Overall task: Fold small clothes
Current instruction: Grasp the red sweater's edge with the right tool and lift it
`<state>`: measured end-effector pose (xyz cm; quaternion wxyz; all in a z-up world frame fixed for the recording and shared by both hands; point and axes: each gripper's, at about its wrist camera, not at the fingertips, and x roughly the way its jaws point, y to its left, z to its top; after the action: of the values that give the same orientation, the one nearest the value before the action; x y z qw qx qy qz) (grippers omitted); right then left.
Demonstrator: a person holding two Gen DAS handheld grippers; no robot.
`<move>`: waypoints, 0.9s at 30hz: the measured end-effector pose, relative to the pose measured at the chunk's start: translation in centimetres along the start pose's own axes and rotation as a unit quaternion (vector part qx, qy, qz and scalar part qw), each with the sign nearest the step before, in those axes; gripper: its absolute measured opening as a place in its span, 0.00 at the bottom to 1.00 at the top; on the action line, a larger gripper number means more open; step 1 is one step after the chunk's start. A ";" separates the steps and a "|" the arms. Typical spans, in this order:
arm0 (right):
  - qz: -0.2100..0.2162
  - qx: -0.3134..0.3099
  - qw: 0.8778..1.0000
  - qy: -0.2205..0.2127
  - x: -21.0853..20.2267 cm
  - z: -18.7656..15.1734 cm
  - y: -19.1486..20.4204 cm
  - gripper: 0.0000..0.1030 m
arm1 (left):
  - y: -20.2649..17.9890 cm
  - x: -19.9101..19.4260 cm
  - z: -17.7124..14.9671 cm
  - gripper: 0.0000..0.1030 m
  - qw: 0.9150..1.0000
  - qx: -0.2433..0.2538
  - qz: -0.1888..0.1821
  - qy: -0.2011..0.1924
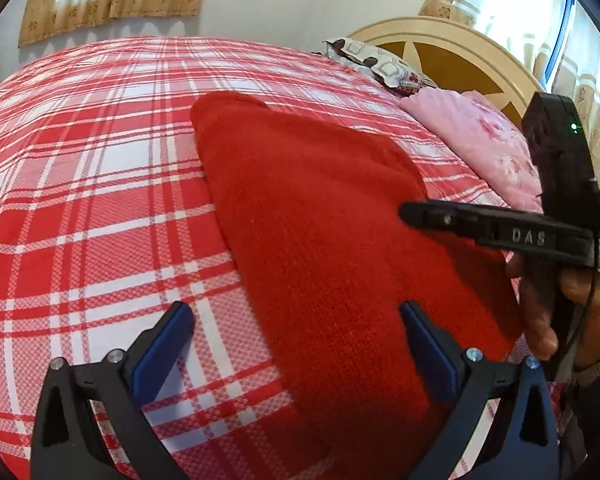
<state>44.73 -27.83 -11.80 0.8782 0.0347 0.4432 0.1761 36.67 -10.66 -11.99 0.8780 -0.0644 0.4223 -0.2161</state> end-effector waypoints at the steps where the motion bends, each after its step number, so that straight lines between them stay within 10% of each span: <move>1: 0.001 -0.002 1.000 0.000 -0.2 -0.2 -0.1 0.46 | 0.0 0.0 0.0 1.00 1.000 -0.001 -0.002 0.001; 27: 0.115 0.151 0.982 -0.015 4.4 3.5 -8.4 0.67 | 0.0 0.4 -0.1 1.00 1.000 -0.003 -0.011 0.003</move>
<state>52.21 -33.83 -14.89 0.8432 0.2205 0.4446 0.2066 36.78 -10.86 -12.34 0.8737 -0.0712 0.4253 -0.2251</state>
